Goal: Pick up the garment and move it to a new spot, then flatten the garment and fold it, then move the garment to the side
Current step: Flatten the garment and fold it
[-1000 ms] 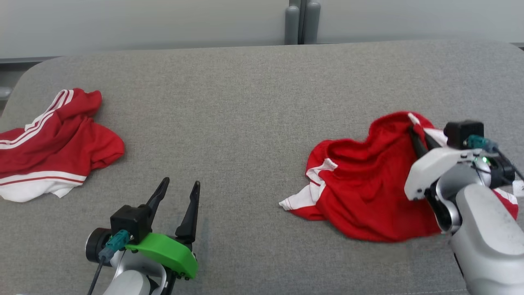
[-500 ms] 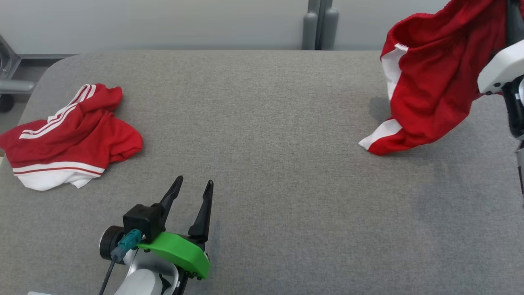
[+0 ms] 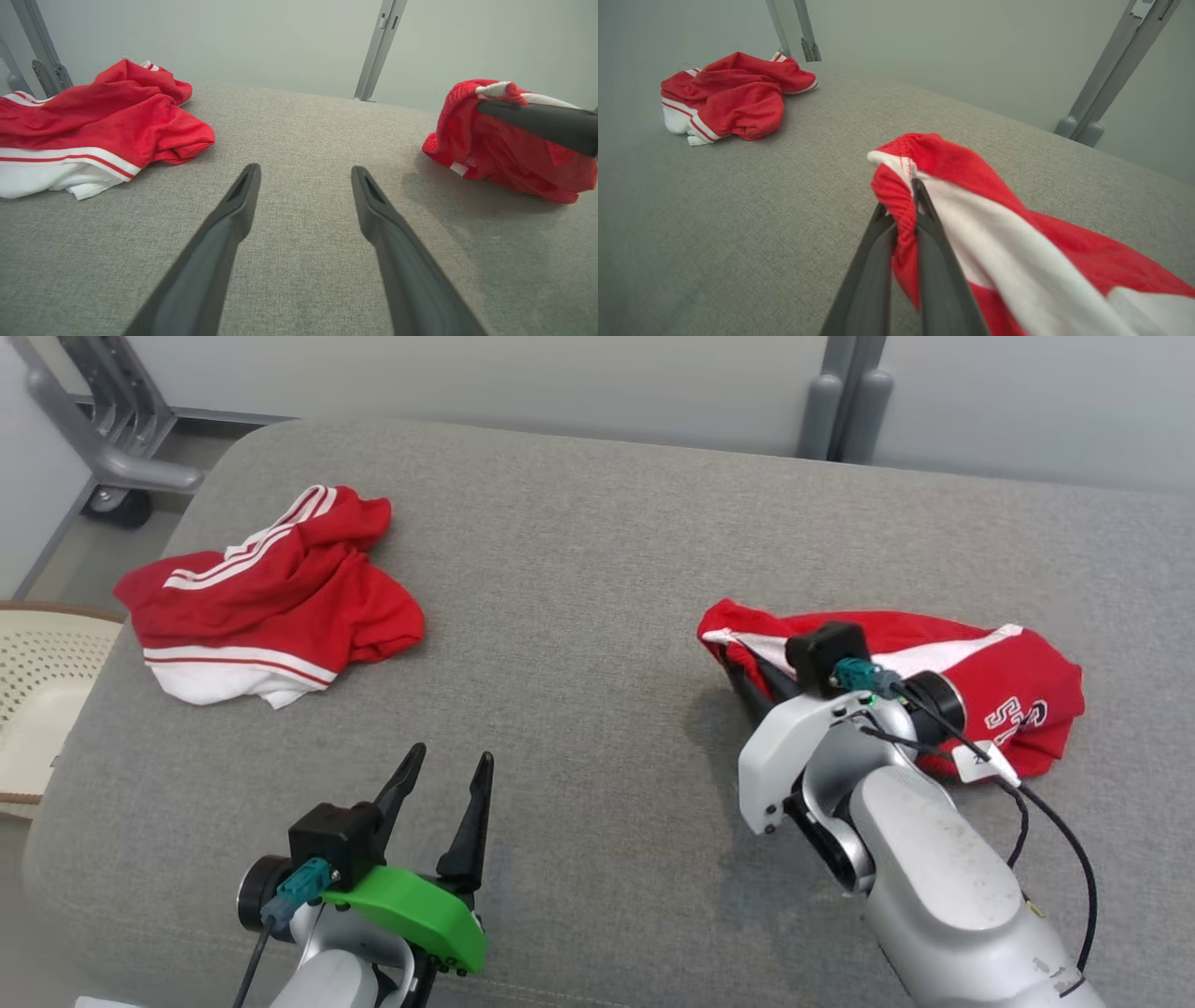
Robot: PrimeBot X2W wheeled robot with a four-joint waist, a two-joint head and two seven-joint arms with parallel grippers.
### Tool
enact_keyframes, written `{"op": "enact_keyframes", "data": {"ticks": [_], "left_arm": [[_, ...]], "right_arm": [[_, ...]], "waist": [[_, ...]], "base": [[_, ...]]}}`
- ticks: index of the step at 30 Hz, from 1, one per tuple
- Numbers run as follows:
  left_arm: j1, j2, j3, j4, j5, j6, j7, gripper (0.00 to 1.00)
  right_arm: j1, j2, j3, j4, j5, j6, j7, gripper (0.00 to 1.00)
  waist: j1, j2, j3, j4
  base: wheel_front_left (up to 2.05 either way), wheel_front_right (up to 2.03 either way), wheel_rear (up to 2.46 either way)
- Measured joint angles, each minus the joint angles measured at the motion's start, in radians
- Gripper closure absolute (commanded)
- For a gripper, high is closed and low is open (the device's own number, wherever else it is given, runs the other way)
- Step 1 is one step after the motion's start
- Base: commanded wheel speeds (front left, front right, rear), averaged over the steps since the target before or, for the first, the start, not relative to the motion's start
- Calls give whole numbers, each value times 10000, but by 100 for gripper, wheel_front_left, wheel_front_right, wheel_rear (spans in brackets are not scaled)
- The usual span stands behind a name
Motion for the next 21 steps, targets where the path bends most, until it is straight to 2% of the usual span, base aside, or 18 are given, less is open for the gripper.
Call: {"op": "enact_keyframes", "data": {"ticks": [2,9,13,16,17,18,19,20,21], "left_arm": [[-16,2,2,42,0,-2,0,0],[-32,13,54,165,0,-88,-73,0],[-32,21,73,207,0,-88,-75,0],[-29,50,153,267,-2,-88,-75,0],[-28,67,171,282,-4,-88,-75,0],[-28,82,180,293,-10,-88,-75,0],[-25,88,192,301,-17,-88,-75,0],[-20,94,219,303,-19,-88,-77,0],[-14,107,270,301,-35,-88,-77,0]], "right_arm": [[92,167,261,142,-12,-86,-203,100],[219,-236,863,662,-36,-389,-604,100],[218,-305,1484,894,-73,-362,-683,100],[219,-339,2033,966,109,-180,-700,100],[221,-351,2238,936,324,-165,-709,91],[222,-359,2408,901,587,-123,-709,67],[222,-362,2581,876,727,-105,-713,52],[222,-362,2731,836,819,-104,-715,5],[221,-364,2871,784,963,-79,-717,0]], "waist": [[0,0,-11,211],[0,0,-135,864],[0,0,-230,1138],[0,0,-294,1268],[0,0,-312,1290],[0,0,-322,1307],[0,0,-325,1316],[0,0,-320,1313],[0,0,-309,1297]], "base": [[0,0,0],[0,0,0],[0,0,0],[0,0,0],[0,0,0],[0,0,0],[0,0,0],[0,0,0],[0,0,0]]}}
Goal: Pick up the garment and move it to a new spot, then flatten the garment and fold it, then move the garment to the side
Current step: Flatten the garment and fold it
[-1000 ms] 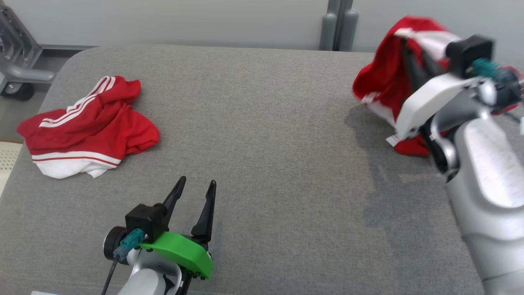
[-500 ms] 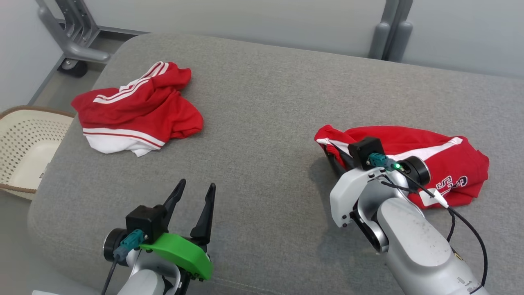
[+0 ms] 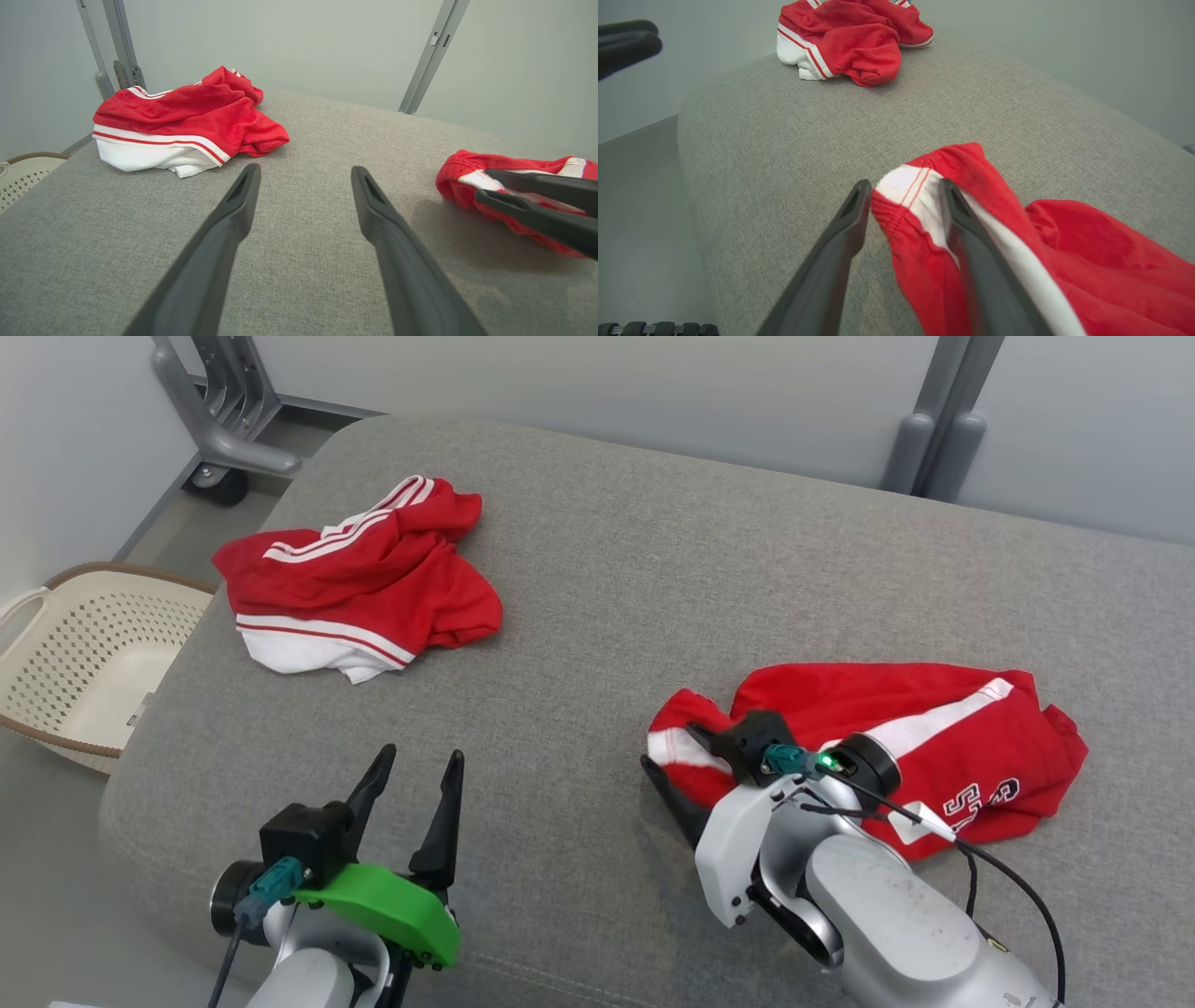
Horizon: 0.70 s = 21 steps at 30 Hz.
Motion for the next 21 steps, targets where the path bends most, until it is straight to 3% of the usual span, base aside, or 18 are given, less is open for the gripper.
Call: {"op": "enact_keyframes", "data": {"ticks": [5,12,17,21], "left_arm": [[32,102,171,40,-58,2,-10,0],[320,107,313,50,-153,2,-12,0],[533,54,297,48,-384,-4,-23,0],[632,-81,272,79,-577,-140,-44,0]], "right_arm": [[-8,0,470,-27,370,226,-2,0],[-9,-8,451,-405,573,201,-368,0],[27,-132,-234,-623,495,-196,-744,0],[396,-790,-757,-825,449,-569,-1026,0]], "waist": [[0,0,2,-194],[0,0,-79,-658],[0,0,-141,-1212],[1,0,-189,-1599]], "base": [[0,0,0],[0,0,0],[0,0,0],[0,0,0]]}}
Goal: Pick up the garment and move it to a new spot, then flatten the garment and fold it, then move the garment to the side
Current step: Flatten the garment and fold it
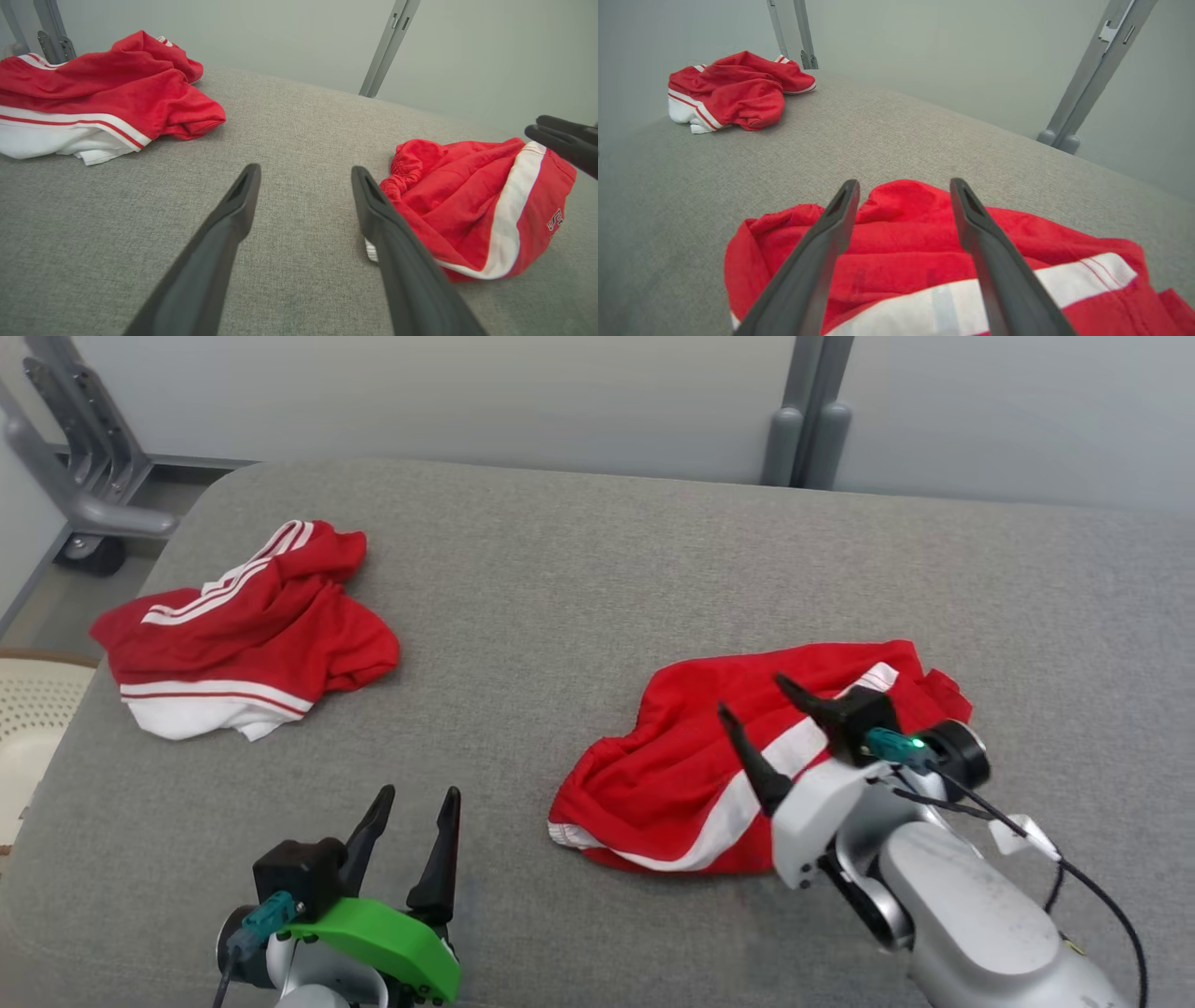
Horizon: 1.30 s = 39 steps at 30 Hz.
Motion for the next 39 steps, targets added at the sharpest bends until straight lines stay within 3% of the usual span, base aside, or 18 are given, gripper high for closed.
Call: {"op": "enact_keyframes", "data": {"ticks": [3,13,27,39], "left_arm": [[48,-10,4,13,-31,-36,-42,0],[368,79,-23,295,-77,-301,-42,0],[1151,385,117,543,44,-462,-52,0],[1201,531,276,328,176,-474,-54,0]], "right_arm": [[452,-451,-424,-130,19,-270,-161,0],[1845,-1202,-1626,-420,422,-577,-1114,0],[3833,-1459,-2924,-694,980,-723,-1402,0],[4280,-1490,-3386,-1221,978,-784,-1496,0]], "waist": [[0,0,-53,-291],[0,0,-329,-1147],[0,0,-938,-1609],[0,0,-959,-1600]], "base": [[0,0,0],[0,0,0],[0,0,0],[0,0,0]]}}
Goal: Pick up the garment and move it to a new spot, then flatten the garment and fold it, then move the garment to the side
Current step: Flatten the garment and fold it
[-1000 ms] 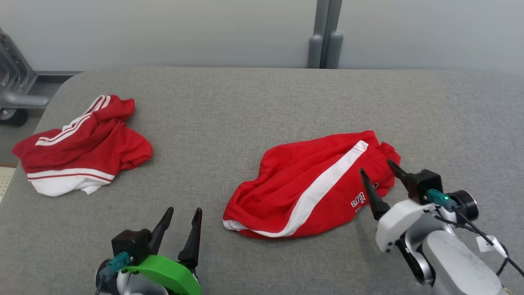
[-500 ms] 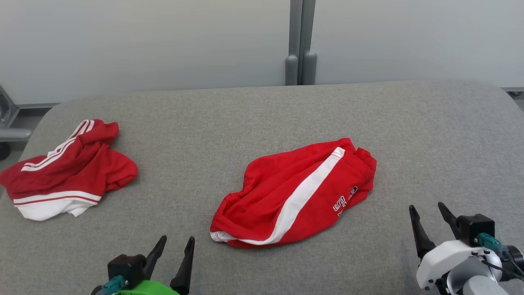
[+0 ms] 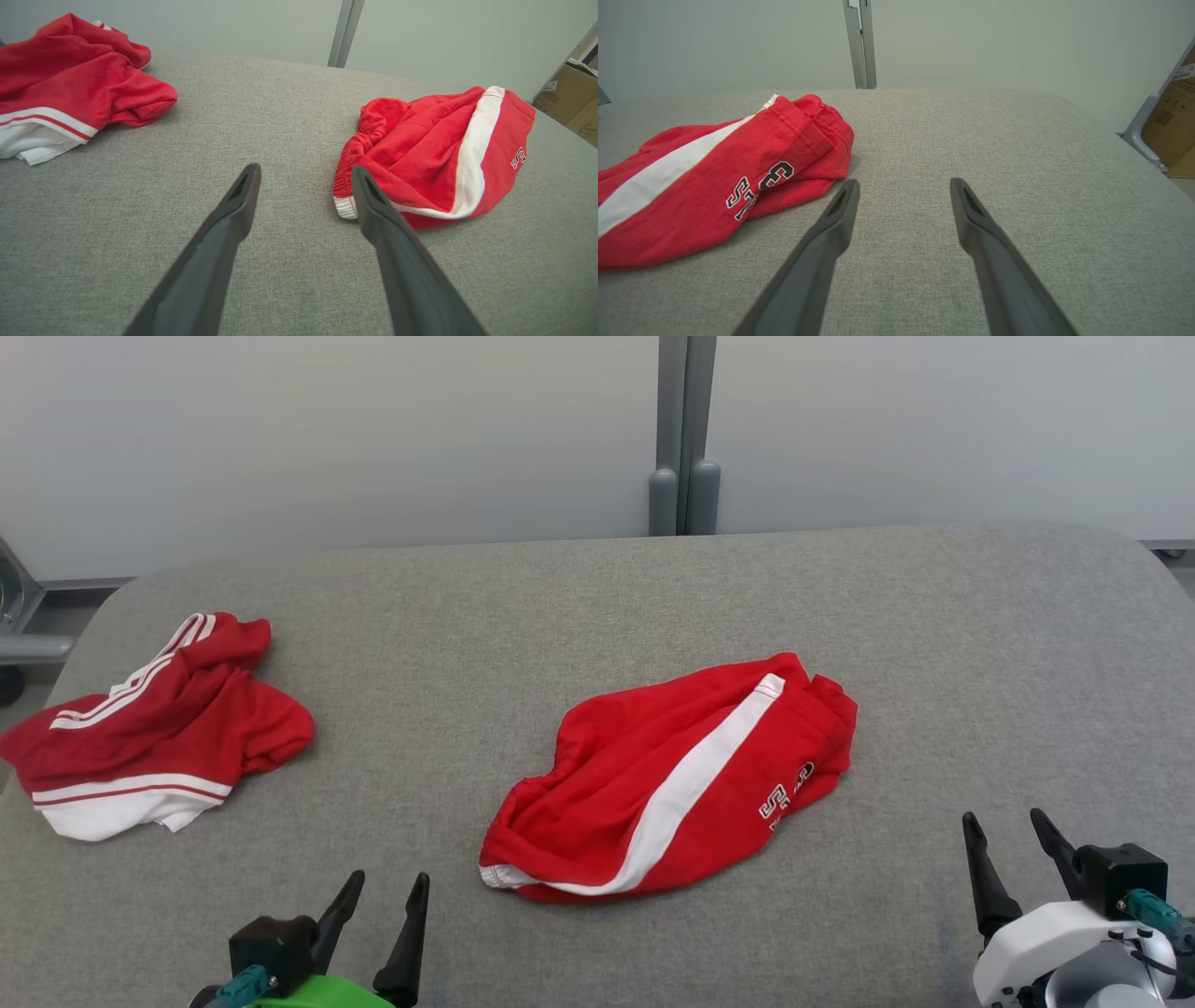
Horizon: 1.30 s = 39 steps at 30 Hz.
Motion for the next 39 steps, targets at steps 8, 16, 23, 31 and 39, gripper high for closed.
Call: {"op": "enact_keyframes", "data": {"ticks": [8,16,23,31,39], "left_arm": [[-15,-40,-42,31,10,-198,0,0],[-643,-370,-535,385,-86,-780,326,0],[-1564,-614,-888,1237,-88,-1062,811,0],[-1760,-1012,-821,1852,-566,-1248,911,0],[-2159,-1244,-1035,2130,-903,-1325,980,0]], "right_arm": [[-244,-115,153,-453,-174,6,-2,0],[-2442,-314,765,-761,-623,518,734,0],[-3764,-489,1149,-533,-872,972,1381,0],[-4517,-297,1666,-167,-1118,1394,1856,0],[-4562,-209,1891,596,-1151,1593,2330,0]], "waist": [[0,0,289,161],[0,0,926,276],[0,0,1425,592],[0,0,1695,817],[0,0,1763,794]], "base": [[0,0,0],[0,0,0],[0,0,0],[0,0,0],[0,0,0]]}}
